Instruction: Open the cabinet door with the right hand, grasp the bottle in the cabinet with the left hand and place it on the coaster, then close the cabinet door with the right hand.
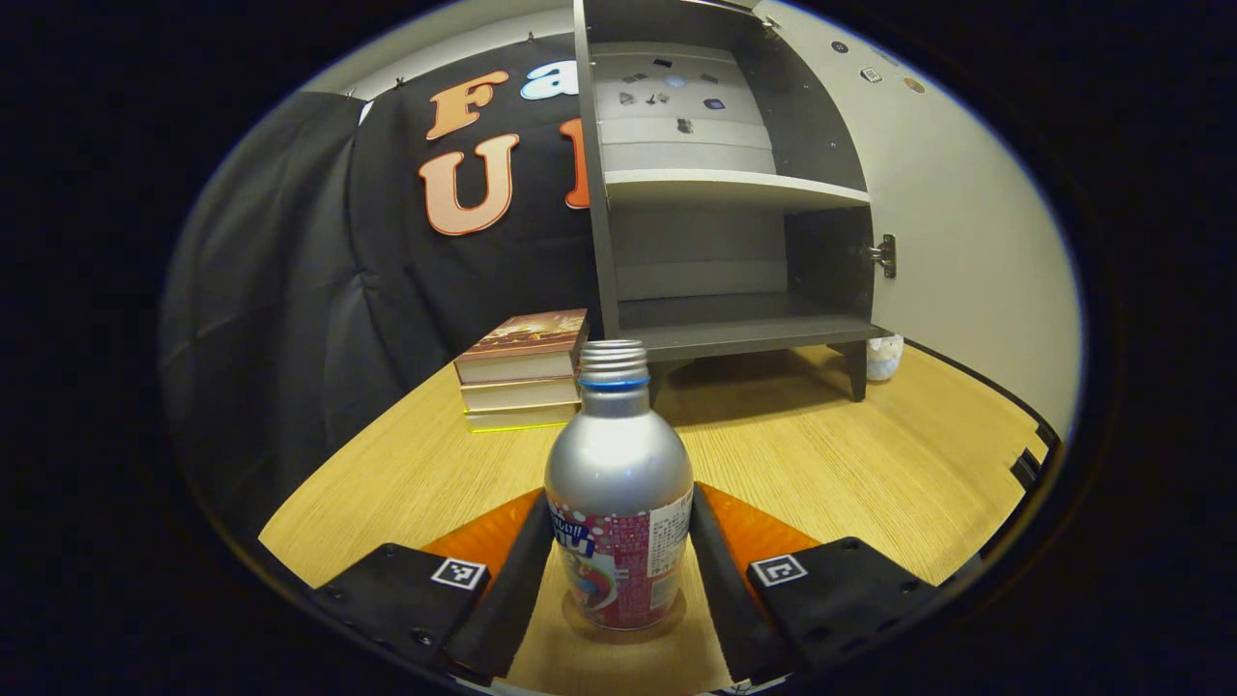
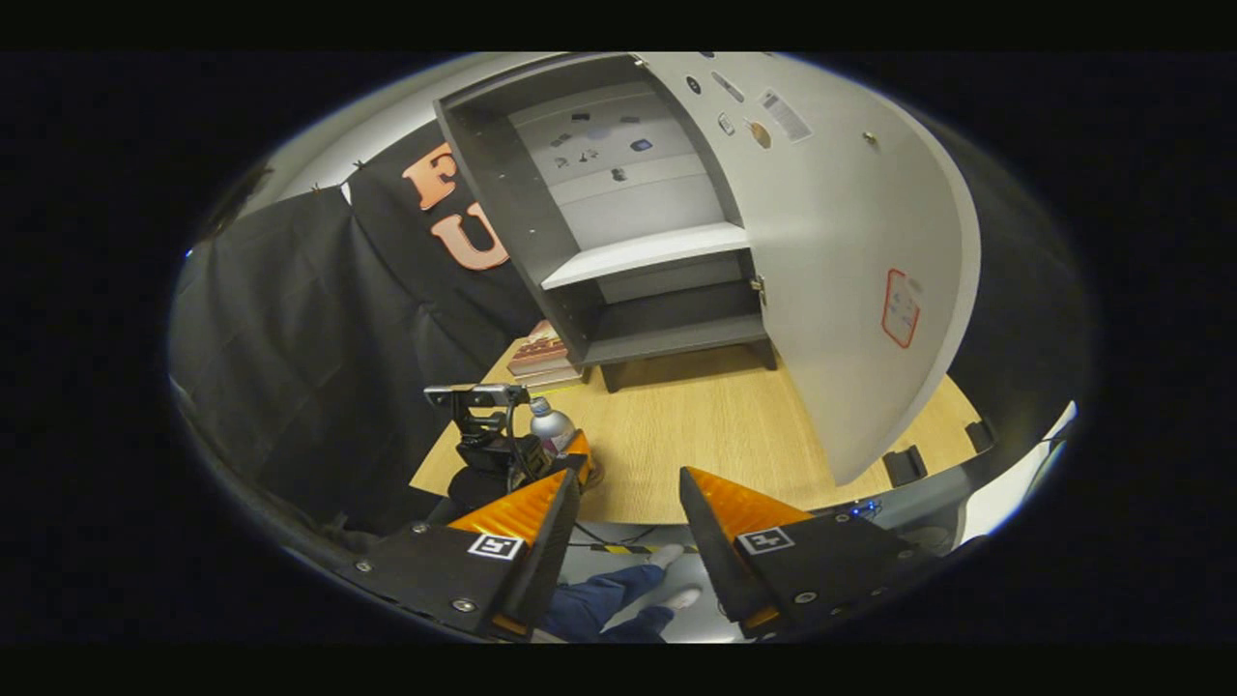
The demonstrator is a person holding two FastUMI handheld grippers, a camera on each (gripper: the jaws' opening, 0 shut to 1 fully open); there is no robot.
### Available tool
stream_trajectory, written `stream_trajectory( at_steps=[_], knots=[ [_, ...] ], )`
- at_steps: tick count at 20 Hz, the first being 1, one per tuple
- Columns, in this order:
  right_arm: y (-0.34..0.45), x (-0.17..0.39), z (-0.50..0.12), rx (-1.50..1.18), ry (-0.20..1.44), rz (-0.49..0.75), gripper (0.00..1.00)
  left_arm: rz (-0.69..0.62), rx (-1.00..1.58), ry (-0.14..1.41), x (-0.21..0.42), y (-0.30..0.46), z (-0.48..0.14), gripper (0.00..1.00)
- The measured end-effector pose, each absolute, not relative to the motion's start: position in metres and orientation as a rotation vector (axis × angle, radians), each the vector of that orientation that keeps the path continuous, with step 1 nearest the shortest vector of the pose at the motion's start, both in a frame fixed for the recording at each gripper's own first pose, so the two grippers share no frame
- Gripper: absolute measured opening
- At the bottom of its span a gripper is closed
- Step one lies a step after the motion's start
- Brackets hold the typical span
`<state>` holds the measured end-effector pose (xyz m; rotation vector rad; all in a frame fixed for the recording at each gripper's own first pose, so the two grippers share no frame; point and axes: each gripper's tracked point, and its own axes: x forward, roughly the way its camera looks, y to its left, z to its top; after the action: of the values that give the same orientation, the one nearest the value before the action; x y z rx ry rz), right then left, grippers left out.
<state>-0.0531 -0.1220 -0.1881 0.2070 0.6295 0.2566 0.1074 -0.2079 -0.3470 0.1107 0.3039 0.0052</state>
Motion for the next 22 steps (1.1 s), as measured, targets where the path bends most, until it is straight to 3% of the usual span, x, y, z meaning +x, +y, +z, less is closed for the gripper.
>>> stream_trajectory(
  at_steps=[12, 15, 22],
  knots=[
    [-0.123, -0.057, -0.19, 0.213, 0.655, 0.263, 0.66, 0.036, 0.116, 0.358, 0.09, -0.201, -0.355, 0.89],
    [-0.123, -0.055, -0.19, 0.224, 0.653, 0.264, 0.66, 0.035, 0.129, 0.337, 0.091, -0.2, -0.346, 0.95],
    [-0.127, -0.052, -0.182, 0.239, 0.609, 0.282, 0.66, 0.04, 0.121, 0.282, 0.089, -0.2, -0.305, 0.96]
  ],
)
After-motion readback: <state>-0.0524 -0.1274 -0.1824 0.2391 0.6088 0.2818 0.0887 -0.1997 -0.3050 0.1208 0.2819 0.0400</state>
